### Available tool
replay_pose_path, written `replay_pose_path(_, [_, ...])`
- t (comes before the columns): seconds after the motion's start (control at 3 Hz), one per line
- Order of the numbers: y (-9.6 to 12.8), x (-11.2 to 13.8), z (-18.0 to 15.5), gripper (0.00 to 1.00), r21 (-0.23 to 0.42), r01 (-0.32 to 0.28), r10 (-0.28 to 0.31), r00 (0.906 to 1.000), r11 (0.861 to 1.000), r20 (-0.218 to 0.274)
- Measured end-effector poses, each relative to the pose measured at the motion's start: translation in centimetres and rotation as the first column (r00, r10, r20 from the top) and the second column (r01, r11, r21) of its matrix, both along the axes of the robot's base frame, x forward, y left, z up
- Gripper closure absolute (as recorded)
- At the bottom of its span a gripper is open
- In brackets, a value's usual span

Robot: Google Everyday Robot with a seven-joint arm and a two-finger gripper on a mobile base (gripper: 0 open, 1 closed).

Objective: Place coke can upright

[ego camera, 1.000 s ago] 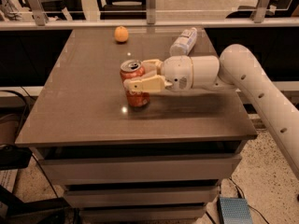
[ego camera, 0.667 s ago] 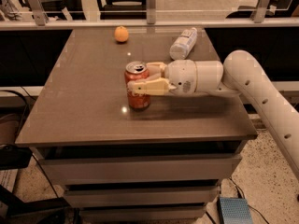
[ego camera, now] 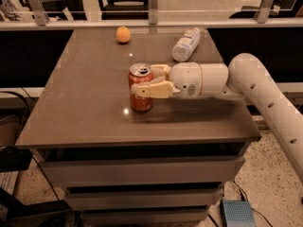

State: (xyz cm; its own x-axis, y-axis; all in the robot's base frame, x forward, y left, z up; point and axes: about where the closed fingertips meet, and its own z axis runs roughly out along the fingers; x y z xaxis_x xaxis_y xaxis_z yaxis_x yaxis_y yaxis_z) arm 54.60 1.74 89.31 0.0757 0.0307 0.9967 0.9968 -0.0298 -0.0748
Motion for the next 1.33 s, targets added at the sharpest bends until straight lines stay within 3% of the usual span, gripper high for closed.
replay_pose_path(0.67, [0.0, -0.1, 0.1, 0.13, -0.002, -0.012, 0.012, 0.9999, 1.000, 0.000])
replay_pose_path(1.0, [-0.1, -0.2, 0.2, 0.00, -0.003, -0.016, 0.016, 0.9999, 1.000, -0.003])
replay_pose_path(1.33, [-1.0, -0.4, 0.6, 0.00, -0.007, -0.002, 0.002, 1.0000, 1.000, 0.003])
